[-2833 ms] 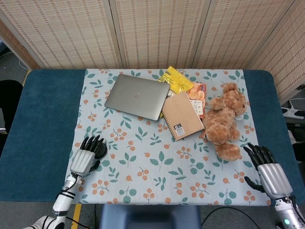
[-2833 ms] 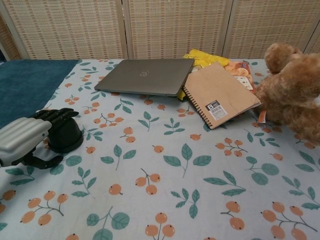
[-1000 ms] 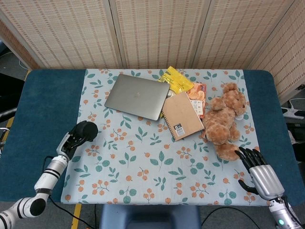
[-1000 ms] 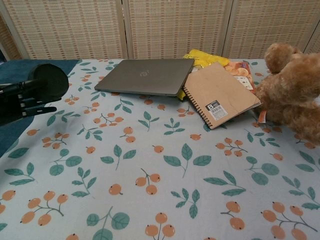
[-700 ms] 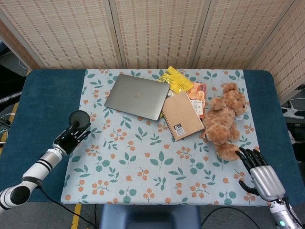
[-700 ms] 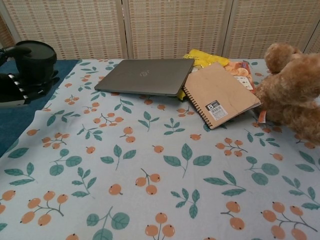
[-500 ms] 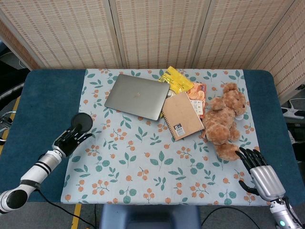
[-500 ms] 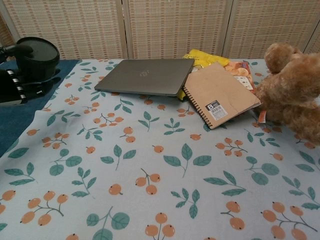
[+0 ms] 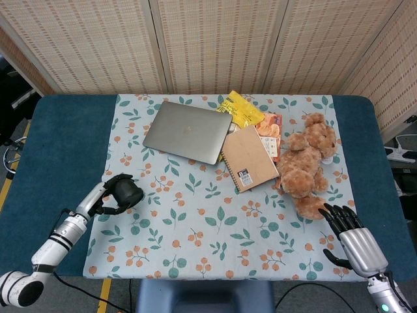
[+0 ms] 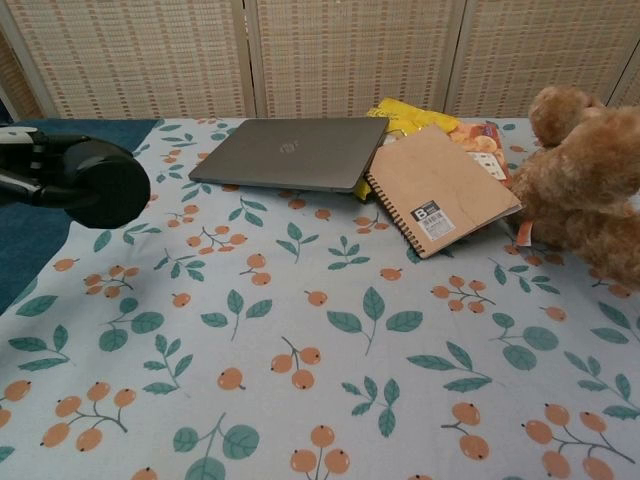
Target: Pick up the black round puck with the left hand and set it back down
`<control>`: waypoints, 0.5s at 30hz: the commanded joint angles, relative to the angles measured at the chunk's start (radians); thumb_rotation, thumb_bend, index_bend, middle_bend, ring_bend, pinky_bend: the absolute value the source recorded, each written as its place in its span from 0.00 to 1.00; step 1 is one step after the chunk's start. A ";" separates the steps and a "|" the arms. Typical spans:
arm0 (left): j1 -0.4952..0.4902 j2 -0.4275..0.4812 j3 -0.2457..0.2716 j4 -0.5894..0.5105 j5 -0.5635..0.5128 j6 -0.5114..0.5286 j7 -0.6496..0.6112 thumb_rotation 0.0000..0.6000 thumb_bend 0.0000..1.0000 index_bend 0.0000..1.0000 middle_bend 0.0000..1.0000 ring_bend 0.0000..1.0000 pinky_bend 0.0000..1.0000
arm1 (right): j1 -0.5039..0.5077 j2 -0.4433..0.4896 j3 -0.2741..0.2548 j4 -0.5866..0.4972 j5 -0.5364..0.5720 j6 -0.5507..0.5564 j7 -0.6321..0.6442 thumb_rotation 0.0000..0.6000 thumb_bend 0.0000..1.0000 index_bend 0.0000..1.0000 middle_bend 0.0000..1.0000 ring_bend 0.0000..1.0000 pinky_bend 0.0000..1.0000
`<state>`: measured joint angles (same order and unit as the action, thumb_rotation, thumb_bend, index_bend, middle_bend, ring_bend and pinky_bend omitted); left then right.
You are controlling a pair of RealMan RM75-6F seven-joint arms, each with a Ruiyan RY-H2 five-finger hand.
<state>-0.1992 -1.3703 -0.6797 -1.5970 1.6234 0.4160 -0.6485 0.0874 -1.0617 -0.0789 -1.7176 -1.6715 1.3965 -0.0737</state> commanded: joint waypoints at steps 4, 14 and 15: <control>-0.040 -0.263 0.161 0.401 0.243 0.616 0.842 1.00 0.60 0.22 0.30 0.18 0.31 | 0.003 0.000 -0.003 -0.001 -0.001 -0.008 -0.003 1.00 0.19 0.00 0.00 0.00 0.00; -0.117 -0.462 0.284 0.736 0.178 0.800 0.933 1.00 0.53 0.17 0.24 0.18 0.25 | -0.002 0.007 -0.006 -0.001 -0.012 0.008 0.012 1.00 0.20 0.00 0.00 0.00 0.00; -0.120 -0.463 0.292 0.732 0.165 0.799 0.926 1.00 0.52 0.17 0.23 0.17 0.24 | -0.002 0.008 -0.006 -0.001 -0.013 0.010 0.014 1.00 0.20 0.00 0.00 0.00 0.00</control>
<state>-0.2873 -1.7885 -0.4387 -0.8957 1.8180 1.1839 0.2686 0.0851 -1.0543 -0.0847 -1.7187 -1.6839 1.4057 -0.0602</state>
